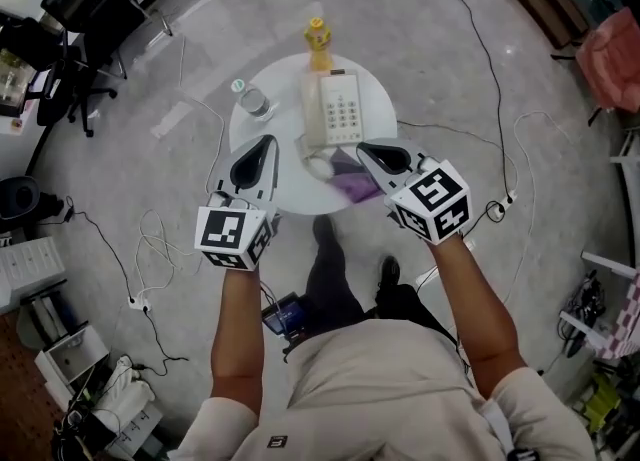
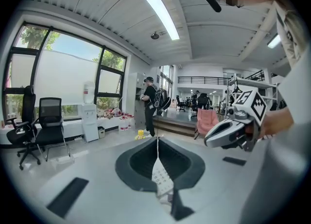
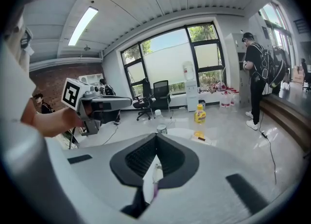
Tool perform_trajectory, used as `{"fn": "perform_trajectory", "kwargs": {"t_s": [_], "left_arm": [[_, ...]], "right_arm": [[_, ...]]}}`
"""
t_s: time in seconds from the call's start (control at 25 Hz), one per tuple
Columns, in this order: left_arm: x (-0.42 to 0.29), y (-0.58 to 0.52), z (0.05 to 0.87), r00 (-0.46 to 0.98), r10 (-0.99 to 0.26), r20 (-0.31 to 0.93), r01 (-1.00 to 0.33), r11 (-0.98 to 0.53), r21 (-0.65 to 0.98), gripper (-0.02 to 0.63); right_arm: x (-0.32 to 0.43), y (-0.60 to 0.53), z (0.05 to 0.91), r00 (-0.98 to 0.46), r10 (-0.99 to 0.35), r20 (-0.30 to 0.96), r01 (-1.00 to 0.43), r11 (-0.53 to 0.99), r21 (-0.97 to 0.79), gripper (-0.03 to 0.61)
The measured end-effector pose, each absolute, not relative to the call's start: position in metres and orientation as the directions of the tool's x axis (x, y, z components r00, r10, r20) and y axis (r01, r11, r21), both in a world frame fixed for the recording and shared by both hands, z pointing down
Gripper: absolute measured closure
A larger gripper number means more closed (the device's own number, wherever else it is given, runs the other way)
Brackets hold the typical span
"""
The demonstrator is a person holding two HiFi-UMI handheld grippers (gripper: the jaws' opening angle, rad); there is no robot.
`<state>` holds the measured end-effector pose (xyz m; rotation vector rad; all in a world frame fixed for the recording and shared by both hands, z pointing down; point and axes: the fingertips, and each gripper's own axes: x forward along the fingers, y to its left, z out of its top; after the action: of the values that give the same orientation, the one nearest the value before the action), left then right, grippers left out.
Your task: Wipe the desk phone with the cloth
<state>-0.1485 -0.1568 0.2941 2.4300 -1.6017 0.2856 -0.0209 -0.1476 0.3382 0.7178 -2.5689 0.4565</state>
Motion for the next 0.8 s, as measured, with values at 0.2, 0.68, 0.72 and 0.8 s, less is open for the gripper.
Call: {"fn": "perform_trajectory", "kwargs": {"t_s": [0.2, 0.68, 0.72, 0.8], "left_arm": [[-0.154, -0.171, 0.326, 0.386, -0.87, 0.308, -0.922, -0.378, 0.088, 0.604], [-0.161, -0.202, 0.406, 0.388, -0.838, 0.383, -0.921, -0.362, 0.141, 0.604], [-0.16, -0.204, 0.413, 0.39, -0.834, 0.39, -0.921, -0.363, 0.144, 0.604], [-0.157, -0.208, 0.425, 0.392, -0.828, 0.402, -0.92, -0.362, 0.151, 0.604]], "right_arm": [[-0.026, -0.153, 0.375, -0.757, -0.397, 0.519, -0.563, 0.799, -0.211, 0.584], [-0.037, -0.16, 0.459, -0.717, -0.355, 0.6, -0.59, 0.768, -0.25, 0.583], [-0.037, -0.16, 0.466, -0.713, -0.351, 0.607, -0.592, 0.765, -0.253, 0.583], [-0.035, -0.16, 0.479, -0.706, -0.342, 0.62, -0.596, 0.76, -0.259, 0.583]]}}
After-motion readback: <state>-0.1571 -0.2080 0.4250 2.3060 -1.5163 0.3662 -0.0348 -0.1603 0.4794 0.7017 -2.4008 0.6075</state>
